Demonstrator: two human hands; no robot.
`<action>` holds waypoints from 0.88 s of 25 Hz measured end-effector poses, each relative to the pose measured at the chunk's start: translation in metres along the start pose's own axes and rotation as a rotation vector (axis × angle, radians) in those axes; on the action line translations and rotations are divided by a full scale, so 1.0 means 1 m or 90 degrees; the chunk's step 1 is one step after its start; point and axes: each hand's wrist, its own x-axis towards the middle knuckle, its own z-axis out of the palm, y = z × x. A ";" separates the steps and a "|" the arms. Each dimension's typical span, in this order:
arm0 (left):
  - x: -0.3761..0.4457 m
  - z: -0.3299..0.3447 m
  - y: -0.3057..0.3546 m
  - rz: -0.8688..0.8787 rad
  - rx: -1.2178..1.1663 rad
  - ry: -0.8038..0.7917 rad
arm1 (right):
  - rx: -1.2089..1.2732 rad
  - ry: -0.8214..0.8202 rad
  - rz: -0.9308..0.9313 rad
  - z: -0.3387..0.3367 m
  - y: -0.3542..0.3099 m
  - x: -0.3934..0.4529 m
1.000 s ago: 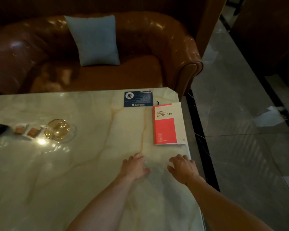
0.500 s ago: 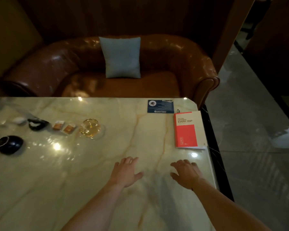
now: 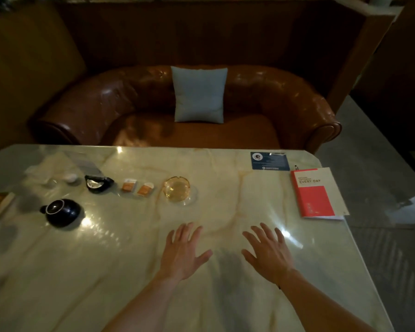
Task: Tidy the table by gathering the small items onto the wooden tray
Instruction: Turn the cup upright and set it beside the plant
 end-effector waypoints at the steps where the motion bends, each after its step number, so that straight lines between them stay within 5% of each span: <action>1: -0.002 0.000 -0.010 -0.002 -0.002 -0.005 | 0.002 -0.003 0.001 0.001 -0.012 0.002; 9: -0.033 0.004 -0.070 -0.044 -0.038 0.016 | 0.021 -0.017 -0.052 -0.001 -0.086 0.018; 22: -0.118 -0.004 -0.132 -0.277 -0.030 0.030 | -0.025 -0.045 -0.235 0.000 -0.161 0.065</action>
